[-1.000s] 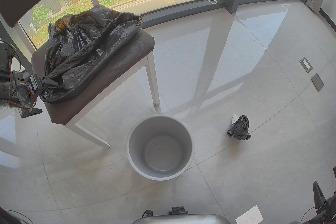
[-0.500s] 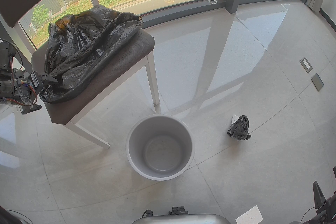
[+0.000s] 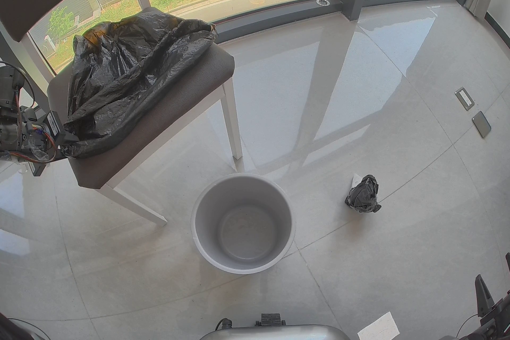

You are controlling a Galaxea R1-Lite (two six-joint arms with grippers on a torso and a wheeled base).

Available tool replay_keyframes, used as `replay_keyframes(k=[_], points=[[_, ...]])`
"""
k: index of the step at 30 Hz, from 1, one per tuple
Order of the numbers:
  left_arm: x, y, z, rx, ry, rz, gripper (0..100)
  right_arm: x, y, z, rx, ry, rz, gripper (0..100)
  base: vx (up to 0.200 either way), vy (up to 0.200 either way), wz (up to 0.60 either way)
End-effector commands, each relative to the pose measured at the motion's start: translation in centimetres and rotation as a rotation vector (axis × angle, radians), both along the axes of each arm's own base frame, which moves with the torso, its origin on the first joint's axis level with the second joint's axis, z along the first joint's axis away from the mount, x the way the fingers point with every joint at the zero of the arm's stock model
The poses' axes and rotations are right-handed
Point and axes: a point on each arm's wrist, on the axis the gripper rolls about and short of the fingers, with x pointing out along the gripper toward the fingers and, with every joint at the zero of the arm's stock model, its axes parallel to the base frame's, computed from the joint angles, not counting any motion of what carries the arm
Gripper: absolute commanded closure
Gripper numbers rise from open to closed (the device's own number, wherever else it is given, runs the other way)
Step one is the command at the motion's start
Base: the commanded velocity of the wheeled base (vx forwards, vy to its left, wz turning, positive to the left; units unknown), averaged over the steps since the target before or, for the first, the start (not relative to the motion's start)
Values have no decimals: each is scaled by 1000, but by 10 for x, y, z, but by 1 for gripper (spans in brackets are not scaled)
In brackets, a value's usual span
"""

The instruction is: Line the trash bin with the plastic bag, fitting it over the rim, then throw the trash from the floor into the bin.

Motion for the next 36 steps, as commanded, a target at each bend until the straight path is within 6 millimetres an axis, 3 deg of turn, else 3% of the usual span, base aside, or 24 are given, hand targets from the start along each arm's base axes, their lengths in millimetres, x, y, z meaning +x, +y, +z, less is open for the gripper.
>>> replay_keyframes(k=[1, 11, 16, 30, 36], points=[[-3, -1, -1, -1, 5, 0, 100, 0, 0, -5, 0, 1, 2, 0, 0, 0, 0], [-13, -3, 5, 15, -22, 1, 100, 0, 0, -5, 0, 1, 0, 0, 0, 0, 0], [-30, -19, 23, 55, -102, -53, 100, 0, 0, -5, 0, 1, 0, 0, 0, 0, 0], [-65, -66, 51, 212, -255, -292, 100, 0, 0, -5, 0, 1, 0, 0, 0, 0, 0], [-82, -75, 57, 285, -307, -369, 100, 0, 0, -5, -8, 3, 11, 0, 0, 0, 0]])
